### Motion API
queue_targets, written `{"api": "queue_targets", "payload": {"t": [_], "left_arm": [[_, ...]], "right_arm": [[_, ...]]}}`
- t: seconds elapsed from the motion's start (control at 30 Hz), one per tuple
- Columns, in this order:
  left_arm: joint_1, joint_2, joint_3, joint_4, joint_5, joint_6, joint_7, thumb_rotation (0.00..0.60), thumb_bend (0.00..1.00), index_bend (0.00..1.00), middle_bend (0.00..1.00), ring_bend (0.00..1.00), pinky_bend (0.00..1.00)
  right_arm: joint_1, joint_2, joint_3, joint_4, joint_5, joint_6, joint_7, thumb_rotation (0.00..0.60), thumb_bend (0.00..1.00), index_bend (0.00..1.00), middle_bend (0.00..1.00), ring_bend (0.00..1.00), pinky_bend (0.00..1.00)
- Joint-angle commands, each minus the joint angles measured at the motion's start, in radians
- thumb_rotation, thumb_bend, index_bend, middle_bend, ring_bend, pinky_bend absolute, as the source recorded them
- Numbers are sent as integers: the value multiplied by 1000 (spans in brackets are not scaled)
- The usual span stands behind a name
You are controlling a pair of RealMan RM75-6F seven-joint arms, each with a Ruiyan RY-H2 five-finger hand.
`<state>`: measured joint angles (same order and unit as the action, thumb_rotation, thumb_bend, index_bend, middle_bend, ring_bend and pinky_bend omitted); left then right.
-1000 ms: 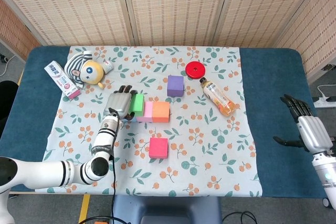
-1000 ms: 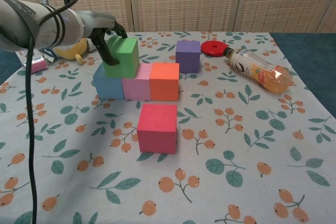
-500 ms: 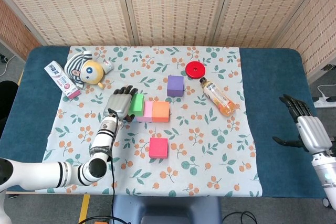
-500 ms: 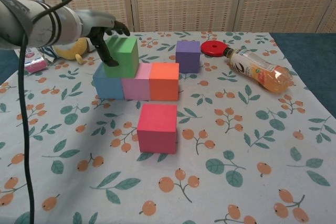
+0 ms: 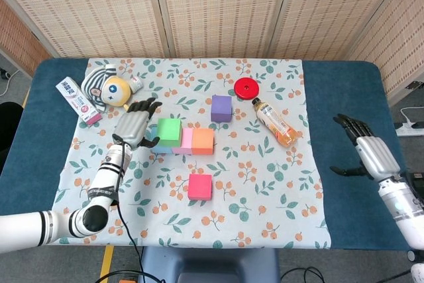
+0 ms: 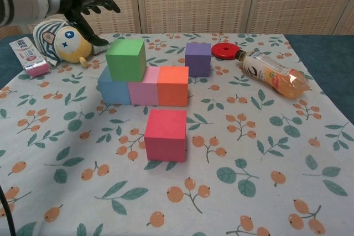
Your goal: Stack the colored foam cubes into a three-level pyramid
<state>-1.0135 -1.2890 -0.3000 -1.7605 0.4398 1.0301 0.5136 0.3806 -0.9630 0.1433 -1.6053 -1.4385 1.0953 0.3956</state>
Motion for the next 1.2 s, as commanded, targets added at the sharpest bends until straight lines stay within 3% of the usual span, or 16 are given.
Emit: {"api": "queue_targets", "payload": {"t": [0.03, 0.3, 0.5, 0.63, 0.93, 1.2], "left_arm": [[122, 73, 20, -4, 172, -58, -189, 600, 329, 179, 0, 0, 19], [274, 113, 88, 83, 411, -7, -362, 600, 326, 240, 23, 0, 21], [353, 150, 133, 140, 583, -17, -508, 600, 325, 256, 23, 0, 21], [406, 148, 154, 168, 671, 44, -554, 600, 327, 269, 32, 0, 21], [466, 176, 178, 135, 746, 75, -597, 600, 327, 282, 33, 0, 21], [504, 190, 185, 111, 773, 91, -621, 600, 329, 288, 32, 0, 21]], "right_arm": [[84, -43, 32, 55, 18, -93, 24, 600, 41, 0, 0, 0, 0], [283, -175, 87, 206, 84, -324, 8, 600, 44, 0, 27, 0, 0], [440, -311, 124, 372, 153, -486, -35, 600, 0, 0, 27, 0, 0], [557, -432, 147, 527, 191, -584, -67, 600, 0, 0, 27, 0, 0], [744, -666, 165, 852, 241, -750, -87, 600, 0, 45, 27, 0, 0], [846, -824, 171, 1099, 238, -842, -63, 600, 0, 123, 43, 0, 0]]}}
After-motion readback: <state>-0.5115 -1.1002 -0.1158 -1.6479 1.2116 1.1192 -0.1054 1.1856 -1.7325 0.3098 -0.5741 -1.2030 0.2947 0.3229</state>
